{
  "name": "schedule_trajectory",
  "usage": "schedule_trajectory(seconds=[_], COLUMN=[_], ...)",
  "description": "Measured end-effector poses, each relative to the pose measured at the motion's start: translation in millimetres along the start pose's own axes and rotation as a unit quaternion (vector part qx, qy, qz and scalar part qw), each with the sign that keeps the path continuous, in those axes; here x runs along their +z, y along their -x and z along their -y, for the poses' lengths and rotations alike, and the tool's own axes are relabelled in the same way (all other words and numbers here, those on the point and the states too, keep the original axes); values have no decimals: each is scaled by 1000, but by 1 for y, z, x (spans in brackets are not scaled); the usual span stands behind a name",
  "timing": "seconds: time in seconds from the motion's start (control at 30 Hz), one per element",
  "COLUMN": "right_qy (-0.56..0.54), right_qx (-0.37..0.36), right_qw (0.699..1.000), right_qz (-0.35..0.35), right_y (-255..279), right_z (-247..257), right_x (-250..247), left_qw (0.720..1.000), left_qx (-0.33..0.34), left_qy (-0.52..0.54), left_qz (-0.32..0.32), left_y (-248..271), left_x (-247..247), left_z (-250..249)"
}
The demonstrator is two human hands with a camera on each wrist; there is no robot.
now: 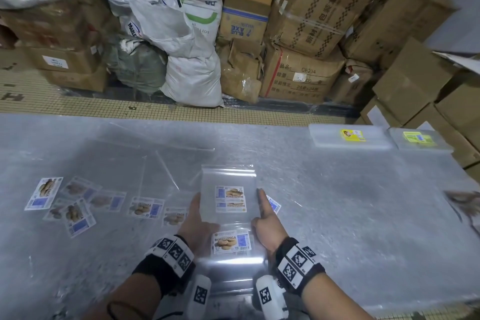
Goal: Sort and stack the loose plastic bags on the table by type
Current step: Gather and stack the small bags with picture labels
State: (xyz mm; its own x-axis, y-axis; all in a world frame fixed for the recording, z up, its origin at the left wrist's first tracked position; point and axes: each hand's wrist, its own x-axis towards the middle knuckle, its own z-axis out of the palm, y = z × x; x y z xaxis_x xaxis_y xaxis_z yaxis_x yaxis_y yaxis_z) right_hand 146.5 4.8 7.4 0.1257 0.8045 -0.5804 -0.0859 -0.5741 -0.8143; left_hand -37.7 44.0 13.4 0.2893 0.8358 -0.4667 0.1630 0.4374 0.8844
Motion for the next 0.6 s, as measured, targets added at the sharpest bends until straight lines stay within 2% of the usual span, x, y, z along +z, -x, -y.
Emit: schedule_trajectory(seconds=[0.07, 0.23, 0.37, 0.47, 0.6], right_qy=[0, -11, -56, -91, -29], right_qx=[8, 28, 6, 8, -7], right_qw=[1000, 1000, 998, 995, 998], right_qz=[1, -3, 4, 35, 57], right_y=[1, 4, 3, 4, -2], right_z=[1, 0, 0, 4, -1], right_x=[-1, -3, -5, -11, -21], left_qw=[1000, 999, 999, 1000, 996], left_qx=[25, 39, -8, -2, -14], left_qy=[-16, 20, 34, 31, 88], left_qz=[-3, -5, 5, 4, 27], left_y=[-2, -7, -9, -12, -2], left_x=[0, -1, -4, -7, -3], left_z=[5, 3, -1, 1, -8])
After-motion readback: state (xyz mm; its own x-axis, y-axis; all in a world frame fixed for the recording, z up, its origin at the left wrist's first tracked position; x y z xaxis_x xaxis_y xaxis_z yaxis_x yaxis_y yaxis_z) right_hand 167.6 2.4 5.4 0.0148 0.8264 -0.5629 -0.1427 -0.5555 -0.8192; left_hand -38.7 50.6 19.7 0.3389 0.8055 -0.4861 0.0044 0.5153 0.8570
